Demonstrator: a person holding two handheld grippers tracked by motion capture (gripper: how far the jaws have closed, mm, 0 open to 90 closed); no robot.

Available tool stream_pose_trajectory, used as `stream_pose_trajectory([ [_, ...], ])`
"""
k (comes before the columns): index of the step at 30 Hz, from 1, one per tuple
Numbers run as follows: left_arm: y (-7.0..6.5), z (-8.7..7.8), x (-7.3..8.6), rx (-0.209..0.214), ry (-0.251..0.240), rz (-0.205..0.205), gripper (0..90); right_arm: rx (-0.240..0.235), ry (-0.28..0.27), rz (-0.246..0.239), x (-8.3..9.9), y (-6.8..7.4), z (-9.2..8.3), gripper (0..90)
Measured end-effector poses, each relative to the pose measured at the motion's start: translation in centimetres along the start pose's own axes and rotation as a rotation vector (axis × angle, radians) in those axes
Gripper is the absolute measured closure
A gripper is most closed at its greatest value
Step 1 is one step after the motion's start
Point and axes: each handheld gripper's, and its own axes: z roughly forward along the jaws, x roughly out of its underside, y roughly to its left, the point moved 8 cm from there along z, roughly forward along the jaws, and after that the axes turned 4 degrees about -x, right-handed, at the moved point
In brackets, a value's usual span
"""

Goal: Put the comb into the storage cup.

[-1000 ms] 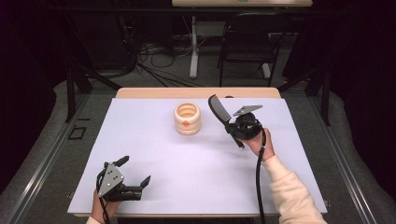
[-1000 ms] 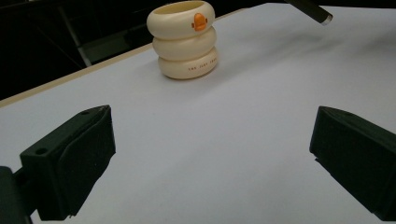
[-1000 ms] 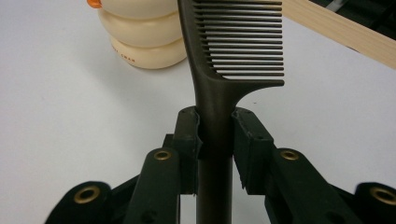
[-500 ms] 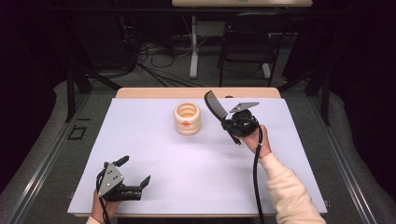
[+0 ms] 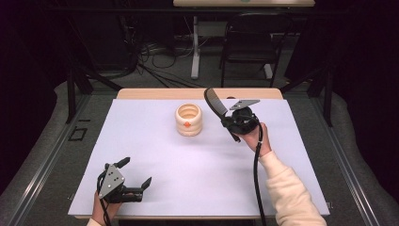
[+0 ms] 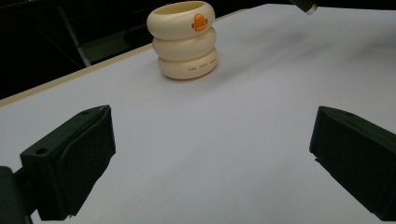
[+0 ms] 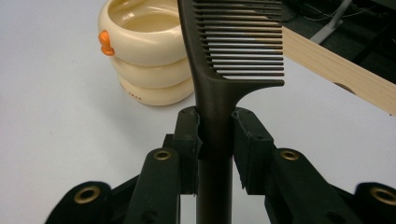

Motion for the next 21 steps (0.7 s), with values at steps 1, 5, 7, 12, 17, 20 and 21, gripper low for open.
stream_pose_trajectory([
  [1, 0.0, 0.0, 0.0, 0.001, -0.001, 0.001, 0.4, 0.000, -0.001, -0.004, -0.1, 0.0, 0.0, 72.6],
  [5, 0.0, 0.0, 0.0, 0.001, -0.001, 0.000, 0.4, 0.001, -0.006, -0.004, -0.4, 0.0, 0.2, 72.6],
  [7, 0.0, 0.0, 0.0, 0.005, 0.002, 0.001, 0.4, 0.001, -0.009, -0.006, -0.5, 0.0, 0.3, 72.6],
  [12, 0.0, 0.1, 0.0, 0.005, 0.002, 0.002, 0.4, -0.003, -0.017, -0.004, -0.8, 0.1, 0.7, 72.6],
  [17, 0.0, 0.1, 0.0, 0.006, 0.001, 0.000, 0.4, -0.009, -0.019, -0.006, -1.1, 0.2, 1.1, 72.6],
  [20, 0.0, 0.0, 0.0, 0.004, 0.001, 0.000, 0.4, -0.014, -0.024, -0.010, -1.4, 0.4, 1.2, 72.6],
  [21, 0.0, 0.1, 0.0, 0.005, 0.001, 0.000, 0.4, -0.015, -0.028, -0.009, -1.4, 0.5, 1.3, 72.6],
])
